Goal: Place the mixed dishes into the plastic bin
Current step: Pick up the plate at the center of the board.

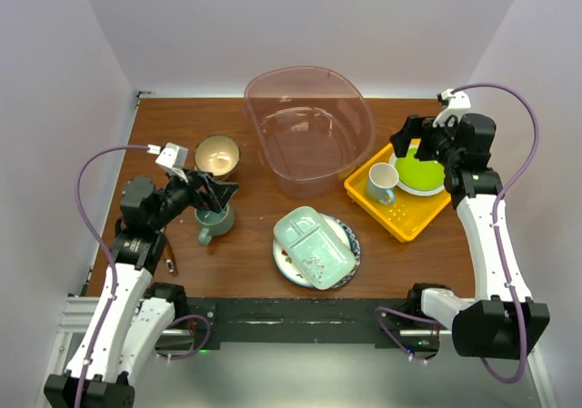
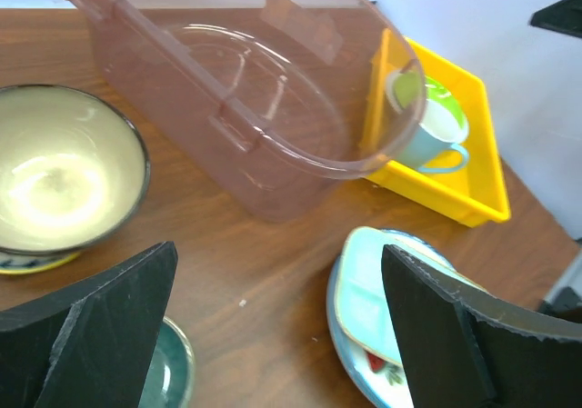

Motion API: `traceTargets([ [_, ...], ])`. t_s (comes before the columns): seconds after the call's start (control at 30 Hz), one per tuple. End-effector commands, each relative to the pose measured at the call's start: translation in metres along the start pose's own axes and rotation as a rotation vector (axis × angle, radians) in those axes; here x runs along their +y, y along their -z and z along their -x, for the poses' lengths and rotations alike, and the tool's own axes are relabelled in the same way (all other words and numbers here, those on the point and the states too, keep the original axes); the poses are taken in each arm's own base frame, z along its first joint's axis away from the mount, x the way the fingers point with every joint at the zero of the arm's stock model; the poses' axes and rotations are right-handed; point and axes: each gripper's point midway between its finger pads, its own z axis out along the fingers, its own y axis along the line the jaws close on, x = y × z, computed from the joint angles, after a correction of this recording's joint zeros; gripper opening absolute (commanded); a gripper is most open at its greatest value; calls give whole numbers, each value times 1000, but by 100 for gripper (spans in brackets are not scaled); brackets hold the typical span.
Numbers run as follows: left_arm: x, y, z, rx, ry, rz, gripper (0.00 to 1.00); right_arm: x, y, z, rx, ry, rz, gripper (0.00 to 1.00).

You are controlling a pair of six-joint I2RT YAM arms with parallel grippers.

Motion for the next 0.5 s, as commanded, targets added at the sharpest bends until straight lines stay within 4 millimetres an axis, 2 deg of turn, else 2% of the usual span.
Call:
traceTargets([
  [0.0,-31,20,20,1,38,-59,100,22,14,13,12,93,114,98],
  [0.03,-33,21,17,13,59,-64,100,35,18,9,17,129,198,98],
  [0.23,-49,28,8,51,130,-107,100,72,33,-16,49,274,426,98],
  [0.33,-56,33,3,65,153,-125,100,89,36,-43,149,366,489,98],
  [0.37,-58,35,0,70,155,-128,100,89,35,-61,225,381,486,98],
  [0.4,-58,35,-4,82,163,-125,100,101,36,-70,249,447,538,98],
  [0.47,-59,36,-12,111,183,-127,100,111,38,-87,300,481,597,98],
])
